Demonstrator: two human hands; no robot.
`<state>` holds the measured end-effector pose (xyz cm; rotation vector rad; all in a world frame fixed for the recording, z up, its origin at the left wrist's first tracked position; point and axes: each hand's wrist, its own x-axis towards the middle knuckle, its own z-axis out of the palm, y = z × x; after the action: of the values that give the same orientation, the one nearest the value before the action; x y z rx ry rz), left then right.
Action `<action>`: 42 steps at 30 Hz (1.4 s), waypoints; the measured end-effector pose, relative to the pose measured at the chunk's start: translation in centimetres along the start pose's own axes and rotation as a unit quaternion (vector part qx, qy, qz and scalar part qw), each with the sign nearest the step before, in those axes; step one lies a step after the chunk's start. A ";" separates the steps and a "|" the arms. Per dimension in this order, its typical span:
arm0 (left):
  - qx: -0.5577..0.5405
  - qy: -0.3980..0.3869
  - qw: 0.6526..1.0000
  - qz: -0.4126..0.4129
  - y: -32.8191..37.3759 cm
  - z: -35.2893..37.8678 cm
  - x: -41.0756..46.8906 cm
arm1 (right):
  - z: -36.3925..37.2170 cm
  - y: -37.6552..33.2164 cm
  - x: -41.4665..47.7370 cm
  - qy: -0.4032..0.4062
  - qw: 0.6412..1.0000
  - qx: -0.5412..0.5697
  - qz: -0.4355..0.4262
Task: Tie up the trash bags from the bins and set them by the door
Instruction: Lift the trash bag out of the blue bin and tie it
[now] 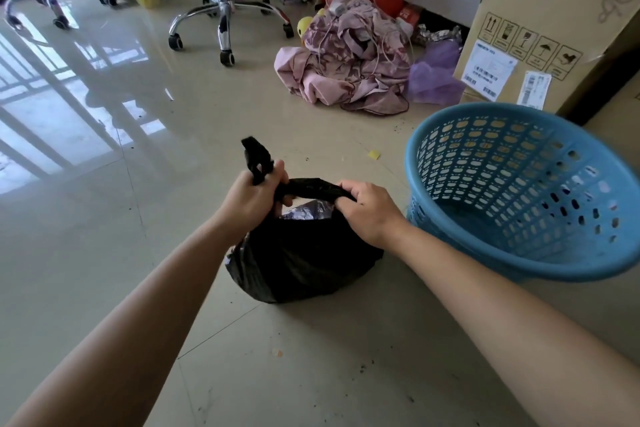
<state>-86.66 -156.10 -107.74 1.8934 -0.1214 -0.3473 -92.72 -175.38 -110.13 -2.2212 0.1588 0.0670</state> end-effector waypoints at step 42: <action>-0.416 0.376 0.817 -0.135 -7.9 -4.8 -1.9 | 4.0 4.8 3.4 0.226 0.931 0.138 0.250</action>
<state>-87.68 -148.59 -113.29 1.0393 0.7342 0.1790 -89.99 -175.42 -116.65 -1.8338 0.9303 -0.1814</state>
